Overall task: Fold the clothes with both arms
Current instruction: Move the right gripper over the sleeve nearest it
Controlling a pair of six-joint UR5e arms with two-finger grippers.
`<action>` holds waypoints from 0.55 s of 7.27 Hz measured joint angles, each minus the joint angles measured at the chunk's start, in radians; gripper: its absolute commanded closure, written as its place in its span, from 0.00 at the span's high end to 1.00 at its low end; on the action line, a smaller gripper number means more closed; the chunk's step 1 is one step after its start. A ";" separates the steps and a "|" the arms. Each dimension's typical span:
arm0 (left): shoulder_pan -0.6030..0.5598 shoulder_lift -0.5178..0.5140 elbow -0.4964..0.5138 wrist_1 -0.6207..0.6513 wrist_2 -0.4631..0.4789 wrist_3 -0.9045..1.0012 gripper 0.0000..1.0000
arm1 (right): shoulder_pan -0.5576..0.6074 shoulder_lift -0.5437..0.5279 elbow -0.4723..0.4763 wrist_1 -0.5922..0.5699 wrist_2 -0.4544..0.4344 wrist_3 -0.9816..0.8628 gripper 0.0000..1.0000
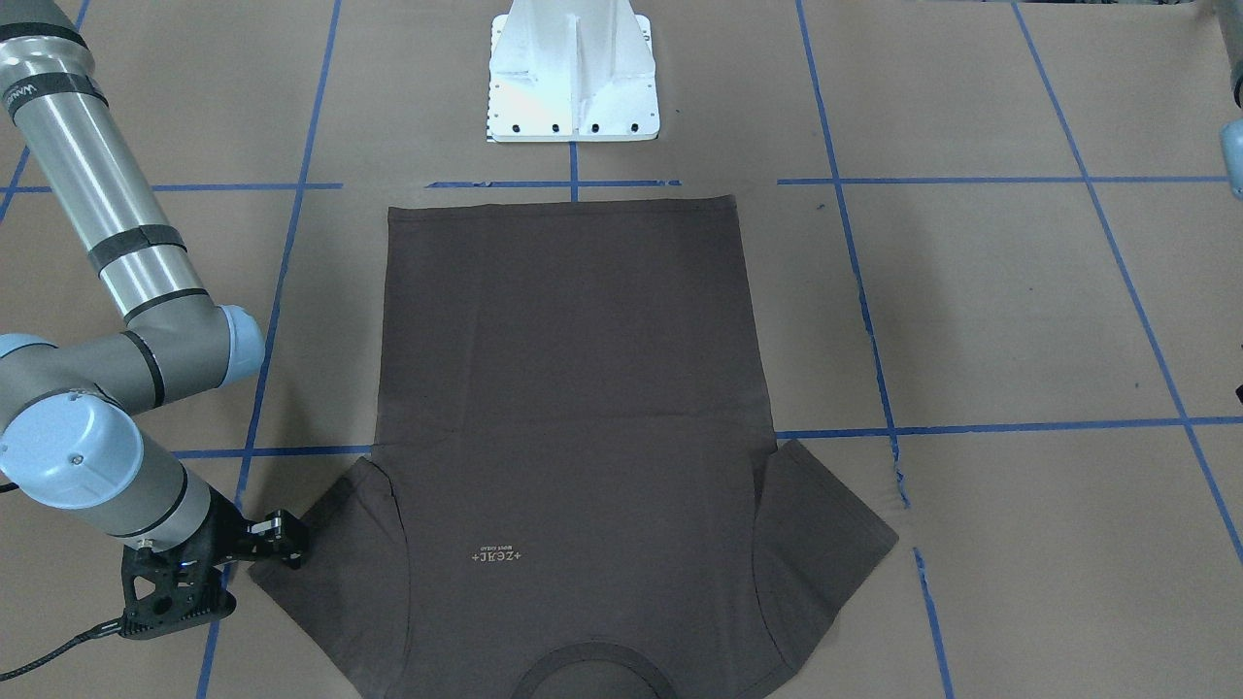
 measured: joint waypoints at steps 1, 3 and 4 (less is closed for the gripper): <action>0.000 -0.002 0.000 0.001 0.000 -0.003 1.00 | 0.000 -0.001 -0.001 -0.001 0.008 0.000 0.24; -0.001 -0.002 0.001 0.000 0.000 -0.006 1.00 | -0.001 -0.001 -0.001 -0.001 0.014 0.000 0.00; -0.001 -0.003 0.001 0.001 0.000 -0.007 1.00 | -0.001 0.001 -0.001 0.000 0.015 0.000 0.00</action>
